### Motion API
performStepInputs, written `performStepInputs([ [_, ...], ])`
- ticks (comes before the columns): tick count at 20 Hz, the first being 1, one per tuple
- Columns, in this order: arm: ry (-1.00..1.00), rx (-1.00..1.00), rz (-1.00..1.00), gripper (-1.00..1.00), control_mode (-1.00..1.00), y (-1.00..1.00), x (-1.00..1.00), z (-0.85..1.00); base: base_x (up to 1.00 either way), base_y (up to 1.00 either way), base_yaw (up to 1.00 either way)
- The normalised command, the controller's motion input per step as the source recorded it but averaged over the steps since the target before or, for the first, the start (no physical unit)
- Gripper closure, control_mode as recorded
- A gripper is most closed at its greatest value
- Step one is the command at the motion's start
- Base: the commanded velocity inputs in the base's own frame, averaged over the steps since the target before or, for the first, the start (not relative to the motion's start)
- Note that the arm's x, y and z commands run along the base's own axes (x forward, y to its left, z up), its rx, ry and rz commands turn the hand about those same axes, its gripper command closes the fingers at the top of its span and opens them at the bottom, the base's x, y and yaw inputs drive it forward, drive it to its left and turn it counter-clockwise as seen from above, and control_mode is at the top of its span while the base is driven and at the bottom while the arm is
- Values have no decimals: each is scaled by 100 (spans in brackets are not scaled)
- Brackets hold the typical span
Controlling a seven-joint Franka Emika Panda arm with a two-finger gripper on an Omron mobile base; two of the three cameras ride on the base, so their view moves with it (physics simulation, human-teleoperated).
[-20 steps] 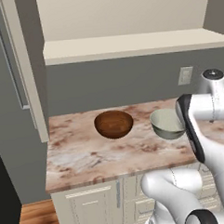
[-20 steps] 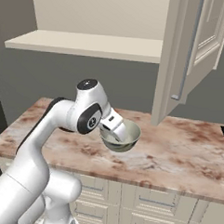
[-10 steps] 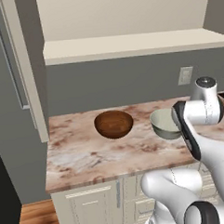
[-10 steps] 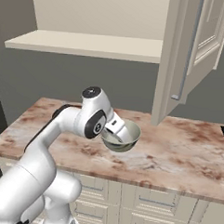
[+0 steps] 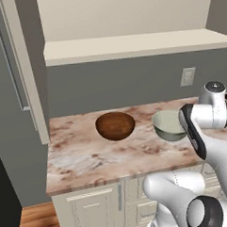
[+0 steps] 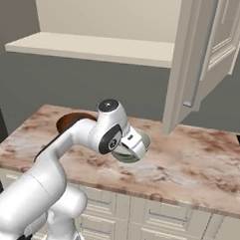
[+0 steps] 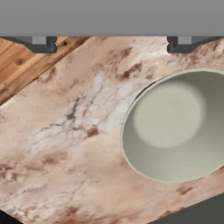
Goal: Open the cabinet. Pick the bowls from the counter and place them in the cabinet. Then close the cabinet.
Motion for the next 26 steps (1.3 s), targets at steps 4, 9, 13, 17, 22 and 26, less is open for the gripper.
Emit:
performStepInputs([
  [4,0,1,0,-100,-100,0,16,-6,0,0,0],
  [9,-1,2,0,-100,-100,0,18,-10,0,0,0],
  [13,0,0,0,-100,-100,0,20,-6,0,0,0],
  [17,0,1,0,-100,-100,0,25,-14,0,0,0],
  [22,0,9,0,-100,-100,-4,14,-24,0,0,0],
  [26,0,3,0,-100,-100,-7,5,-11,0,0,0],
])
